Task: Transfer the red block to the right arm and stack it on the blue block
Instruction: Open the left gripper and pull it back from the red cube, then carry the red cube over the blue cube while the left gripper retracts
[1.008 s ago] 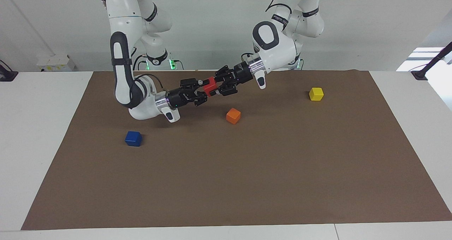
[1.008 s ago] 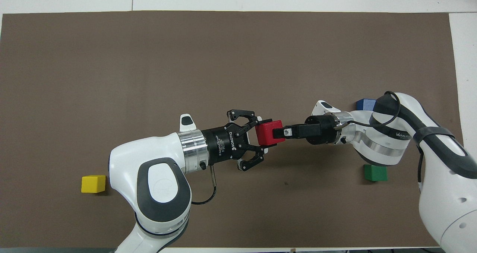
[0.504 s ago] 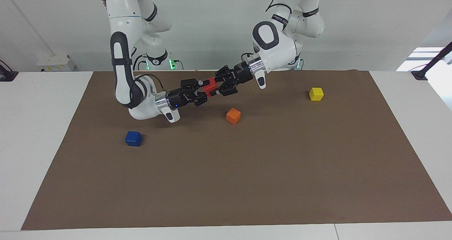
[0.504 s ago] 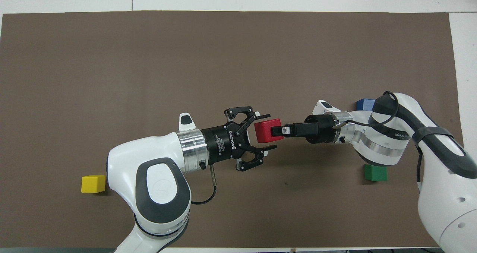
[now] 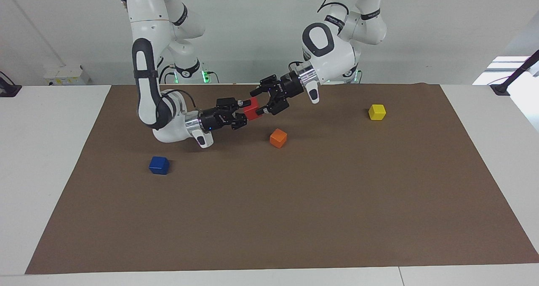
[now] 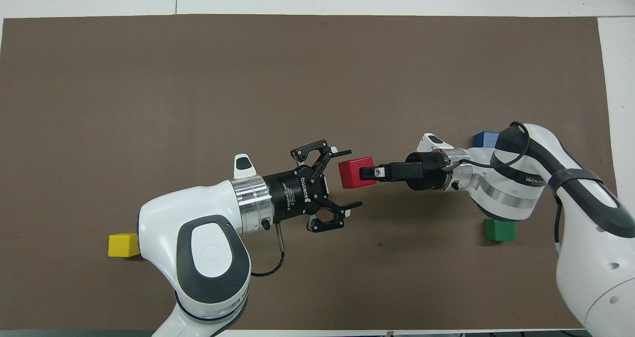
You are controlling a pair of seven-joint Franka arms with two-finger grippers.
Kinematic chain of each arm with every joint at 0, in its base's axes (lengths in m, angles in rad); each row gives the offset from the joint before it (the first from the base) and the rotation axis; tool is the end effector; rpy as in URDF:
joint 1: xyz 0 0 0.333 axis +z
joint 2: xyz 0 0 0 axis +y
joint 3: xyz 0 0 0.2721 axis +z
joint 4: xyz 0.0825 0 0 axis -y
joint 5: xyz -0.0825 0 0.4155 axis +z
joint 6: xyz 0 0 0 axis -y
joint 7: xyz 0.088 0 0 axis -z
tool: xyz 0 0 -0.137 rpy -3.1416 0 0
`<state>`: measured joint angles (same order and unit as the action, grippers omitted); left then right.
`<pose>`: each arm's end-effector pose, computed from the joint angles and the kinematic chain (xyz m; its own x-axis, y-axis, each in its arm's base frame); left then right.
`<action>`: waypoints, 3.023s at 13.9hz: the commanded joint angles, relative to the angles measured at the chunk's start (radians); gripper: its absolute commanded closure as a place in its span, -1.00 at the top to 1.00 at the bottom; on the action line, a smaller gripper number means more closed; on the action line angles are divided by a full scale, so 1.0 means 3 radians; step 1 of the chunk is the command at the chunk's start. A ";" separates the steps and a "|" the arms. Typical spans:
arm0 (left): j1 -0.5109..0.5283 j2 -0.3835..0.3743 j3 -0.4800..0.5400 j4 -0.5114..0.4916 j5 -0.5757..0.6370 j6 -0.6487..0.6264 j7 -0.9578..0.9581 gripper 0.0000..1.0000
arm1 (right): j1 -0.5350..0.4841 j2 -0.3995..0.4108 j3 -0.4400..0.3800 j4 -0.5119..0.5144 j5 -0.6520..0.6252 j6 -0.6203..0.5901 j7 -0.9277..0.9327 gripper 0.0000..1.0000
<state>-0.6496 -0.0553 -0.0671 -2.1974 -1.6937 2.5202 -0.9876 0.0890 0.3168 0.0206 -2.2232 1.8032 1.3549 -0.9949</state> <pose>0.4461 -0.3995 0.3668 0.0700 0.3971 -0.9151 0.9836 0.1254 0.1297 0.5081 0.2054 0.2442 0.9989 0.0285 0.0381 0.0274 0.3112 -0.9500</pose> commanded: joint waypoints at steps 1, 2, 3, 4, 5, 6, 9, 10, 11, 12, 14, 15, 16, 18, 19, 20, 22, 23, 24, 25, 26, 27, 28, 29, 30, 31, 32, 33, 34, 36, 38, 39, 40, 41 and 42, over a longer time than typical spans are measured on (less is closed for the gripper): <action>-0.0028 -0.0408 0.0014 -0.0472 -0.0071 0.0036 0.0111 1.00 | -0.0010 0.0007 0.0023 0.0007 0.0049 0.0040 0.0018 -1.00; -0.0028 -0.0505 0.0014 -0.0584 -0.0066 0.0036 0.0111 1.00 | -0.0010 0.0007 0.0023 0.0012 0.0044 0.0080 0.0028 -1.00; -0.0023 -0.0592 0.0014 -0.0682 -0.0066 0.0026 0.0111 1.00 | -0.0005 0.0002 0.0023 0.0022 0.0049 0.0126 0.0049 -1.00; -0.0018 -0.0679 0.0019 -0.0774 -0.0066 0.0026 0.0106 1.00 | -0.0010 0.0002 0.0023 0.0057 0.0044 0.0142 0.0089 -1.00; 0.0007 -0.0756 0.0034 -0.0856 -0.0066 0.0026 0.0106 1.00 | -0.0010 0.0002 0.0023 0.0083 0.0044 0.0152 0.0130 -1.00; 0.0134 -0.0767 0.0030 -0.0867 -0.0056 -0.0009 0.0101 1.00 | -0.0005 -0.0023 0.0018 0.0104 0.0044 0.0203 0.0212 -1.00; 0.0426 -0.0757 0.0035 -0.0867 0.0051 -0.0097 0.0106 1.00 | 0.0010 -0.0156 0.0018 0.0206 0.0044 0.0448 0.0523 -1.00; 0.0533 -0.0731 0.0040 -0.0846 0.0295 -0.0203 0.0111 1.00 | 0.0010 -0.0207 0.0013 0.0267 0.0033 0.0560 0.0656 -1.00; 0.0777 -0.0665 0.0035 -0.0791 0.0565 -0.0457 0.0137 1.00 | 0.0010 -0.0293 0.0008 0.0333 -0.0002 0.0728 0.0850 -1.00; 0.0992 -0.0528 0.0040 -0.0674 0.0765 -0.0713 0.0162 1.00 | 0.0010 -0.0406 0.0008 0.0395 -0.0038 0.0922 0.1084 -1.00; 0.1361 -0.0297 0.0035 -0.0393 0.1408 -0.1051 0.0178 1.00 | -0.0005 -0.0585 0.0003 0.0583 -0.0440 0.1214 0.1621 -1.00; 0.1540 -0.0180 0.0035 -0.0199 0.1736 -0.1270 0.0188 1.00 | -0.0051 -0.0667 0.0003 0.0650 -0.0665 0.1322 0.1841 -1.00; 0.1678 -0.0052 0.0035 0.0026 0.2012 -0.1460 0.0244 1.00 | -0.0107 -0.0738 0.0003 0.0717 -0.0844 0.1389 0.2082 -1.00; 0.1791 0.0117 0.0045 0.0395 0.2738 -0.1731 0.0758 1.00 | -0.0235 -0.0810 -0.0007 0.0931 -0.1461 0.1430 0.2568 -1.00; 0.1934 0.0148 0.0040 0.0513 0.2954 -0.1925 0.0984 1.00 | -0.0276 -0.0826 -0.0007 0.1049 -0.1799 0.1471 0.2747 -1.00; 0.2021 0.0174 0.0045 0.0585 0.3244 -0.2079 0.1305 1.00 | -0.0302 -0.0826 -0.0007 0.1161 -0.2111 0.1542 0.2880 -1.00; 0.2124 0.0281 0.0045 0.0855 0.4031 -0.2325 0.1935 1.00 | -0.0322 -0.0816 -0.0007 0.1412 -0.2826 0.1640 0.3141 -1.00; 0.2135 0.0332 0.0040 0.0988 0.4364 -0.2442 0.1998 1.00 | -0.0327 -0.0801 -0.0007 0.1534 -0.3189 0.1645 0.3239 -1.00; 0.2125 0.0373 0.0035 0.1126 0.4716 -0.2585 0.2034 1.00 | -0.0332 -0.0790 -0.0007 0.1622 -0.3532 0.1645 0.3326 -1.00; 0.2094 0.0384 0.0030 0.1214 0.4998 -0.2668 0.2181 1.00 | -0.0333 -0.0790 -0.0007 0.1648 -0.3880 0.1645 0.3402 -1.00; 0.2094 0.0359 0.0024 0.1225 0.5168 -0.2669 0.2420 1.00 | -0.0333 -0.0785 -0.0002 0.1643 -0.4207 0.1645 0.3454 -1.00; 0.2099 0.0343 0.0029 0.1230 0.5251 -0.2658 0.2752 1.00 | -0.0327 -0.0785 -0.0007 0.1613 -0.4535 0.1645 0.3490 -1.00; 0.2119 0.0333 0.0035 0.1230 0.5302 -0.2633 0.3059 1.00 | -0.0312 -0.0795 -0.0002 0.1577 -0.4877 0.1640 0.3581 -1.00; 0.2109 0.0312 0.0040 0.1245 0.5343 -0.2547 0.3148 1.00 | -0.0307 -0.0805 -0.0002 0.1526 -0.5179 0.1635 0.3683 -1.00; 0.2099 0.0297 0.0040 0.1255 0.5475 -0.2480 0.3149 1.00 | -0.0307 -0.0821 0.0003 0.1470 -0.5405 0.1625 0.3791 -1.00; 0.2094 0.0297 0.0014 0.1286 0.5760 -0.2419 0.3164 1.00 | -0.0302 -0.0831 0.0003 0.1444 -0.5569 0.1599 0.3918 -1.00; 0.2089 0.0312 0.0009 0.1347 0.5976 -0.2403 0.3179 1.00 | -0.0302 -0.0826 0.0003 0.1428 -0.5702 0.1564 0.4001 -1.00; 0.2089 0.0348 0.0009 0.1449 0.6023 -0.2433 0.3205 1.00 | -0.0307 -0.0821 0.0003 0.1383 -0.5780 0.1553 0.4052 -1.00; 0.2094 0.0383 0.0009 0.1576 0.6029 -0.2489 0.3220 1.00 | -0.0307 -0.0811 0.0003 0.1321 -0.5811 0.1579 0.4108 -1.00; 0.2074 0.0404 0.0004 0.1730 0.6024 -0.2724 0.3215 1.00 | -0.0317 -0.0795 0.0003 0.1214 -0.5918 0.1736 0.4226 -1.00; 0.1997 0.0211 0.0009 0.1644 0.5988 -0.2801 0.3185 1.00 | -0.0358 -0.0780 0.0003 0.1086 -0.5980 0.2027 0.4237 -1.00; 0.1997 0.0175 0.0029 0.1603 0.5978 -0.2822 0.3185 1.00 | -0.0358 -0.0750 0.0003 0.1030 -0.6025 0.2150 0.4237 -1.00; 0.1992 0.0159 0.0030 0.1563 0.5983 -0.2822 0.3180 1.00 | -0.0363 -0.0734 0.0003 0.0969 -0.6076 0.2283 0.4237 -1.00; 0.1992 0.0139 0.0024 0.1532 0.5978 -0.2857 0.3185 1.00 | -0.0373 -0.0688 -0.0002 0.0922 -0.6123 0.2396 0.4237 -1.00; 0.2027 0.0128 0.0014 0.1506 0.5978 -0.2944 0.3195 1.00 | -0.0389 -0.0647 0.0003 0.0897 -0.6158 0.2478 0.4237 -1.00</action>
<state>-0.0384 0.0077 -0.0709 -1.7140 0.0915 1.6720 -0.0346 -0.0109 0.1111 0.0116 -1.9235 -0.0068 2.0403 0.2526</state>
